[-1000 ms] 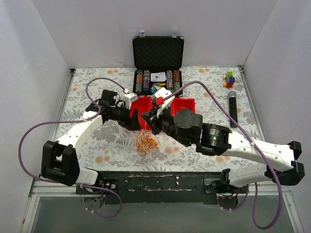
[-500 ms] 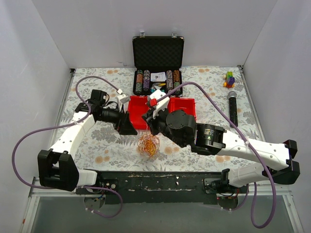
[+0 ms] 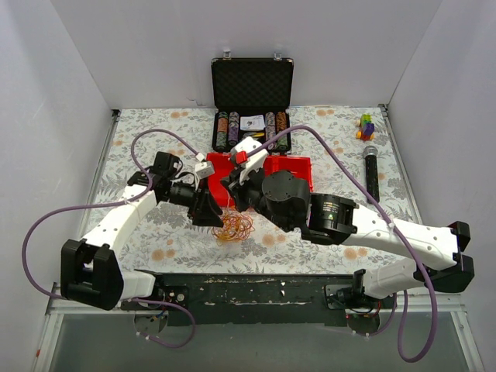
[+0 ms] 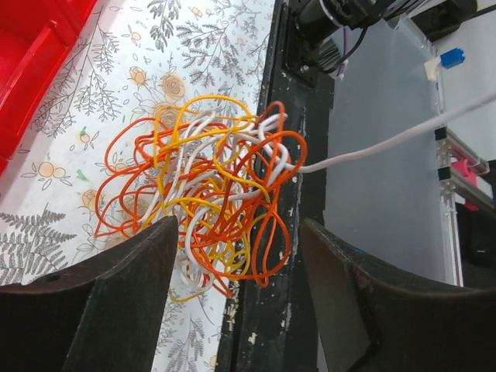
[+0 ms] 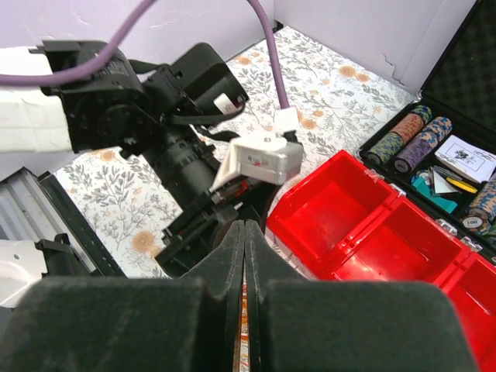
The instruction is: Untangle the cables
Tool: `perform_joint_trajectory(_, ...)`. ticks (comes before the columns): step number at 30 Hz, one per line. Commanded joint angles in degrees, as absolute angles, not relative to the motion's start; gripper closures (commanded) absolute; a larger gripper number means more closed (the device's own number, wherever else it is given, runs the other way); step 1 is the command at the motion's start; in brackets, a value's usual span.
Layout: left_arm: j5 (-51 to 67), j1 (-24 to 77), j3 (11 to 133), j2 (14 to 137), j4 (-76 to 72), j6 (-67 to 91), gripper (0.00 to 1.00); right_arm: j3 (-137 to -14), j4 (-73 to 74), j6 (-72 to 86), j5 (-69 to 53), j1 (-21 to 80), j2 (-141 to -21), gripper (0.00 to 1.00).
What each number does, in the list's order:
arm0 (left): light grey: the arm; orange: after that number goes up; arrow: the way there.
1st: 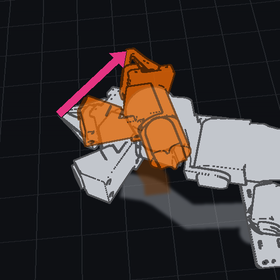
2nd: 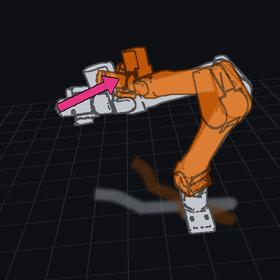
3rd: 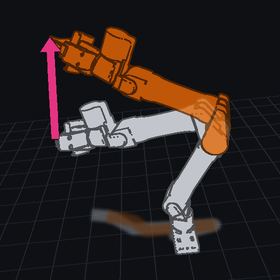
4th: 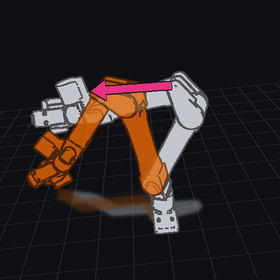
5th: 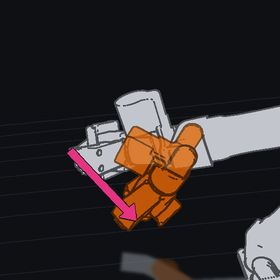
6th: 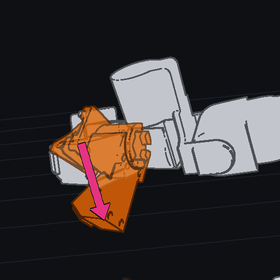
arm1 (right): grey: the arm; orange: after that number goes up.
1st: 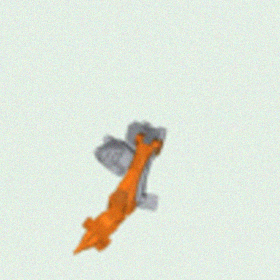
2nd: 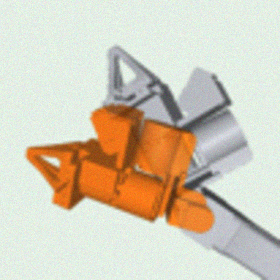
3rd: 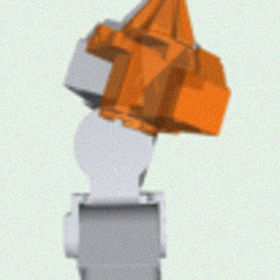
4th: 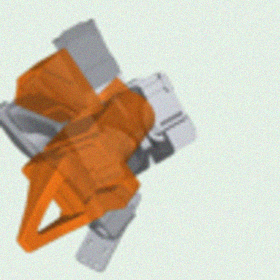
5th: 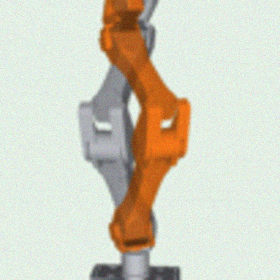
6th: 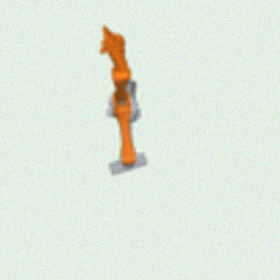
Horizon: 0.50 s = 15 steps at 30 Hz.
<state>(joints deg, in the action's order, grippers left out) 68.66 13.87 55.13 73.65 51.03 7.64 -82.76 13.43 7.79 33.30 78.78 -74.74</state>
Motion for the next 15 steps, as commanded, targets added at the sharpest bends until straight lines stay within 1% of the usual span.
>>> perform_joint_trajectory(1, 65.0, 16.5, 52.1, 70.9, 40.9, 11.6, 0.37, -86.4, 9.6, 8.7, 32.5, 79.0, -74.8, 0.99)
perform_joint_trajectory(5, 63.3, 18.2, 50.0, 70.3, 36.1, 15.5, 0.41, -86.5, 9.1, 9.2, 31.7, 79.0, -74.8, 0.99)
perform_joint_trajectory(6, 63.2, 18.1, 49.8, 70.5, 35.0, 16.6, 0.44, -86.5, 9.0, 9.3, 31.6, 79.0, -74.8, 0.99)
perform_joint_trajectory(7, 63.2, 18.3, 49.5, 70.5, 34.1, 17.4, 0.49, -86.5, 8.9, 9.5, 31.4, 79.0, -74.8, 0.99)
perform_joint_trajectory(10, 63.2, 18.4, 48.9, 71.1, 32.6, 18.5, 0.77, -86.5, 8.5, 9.8, 30.9, 79.0, -74.7, 0.99)
perform_joint_trajectory(13, 62.1, 18.4, 49.0, 71.7, 32.3, 19.1, 1.0, -86.7, 8.5, 9.9, 30.9, 79.0, -74.4, 0.99)
perform_joint_trajectory(15, 61.6, 18.4, 49.0, 72.2, 32.3, 19.5, 1.0, -86.7, 8.4, 10.0, 31.0, 79.0, -73.9, 0.99)
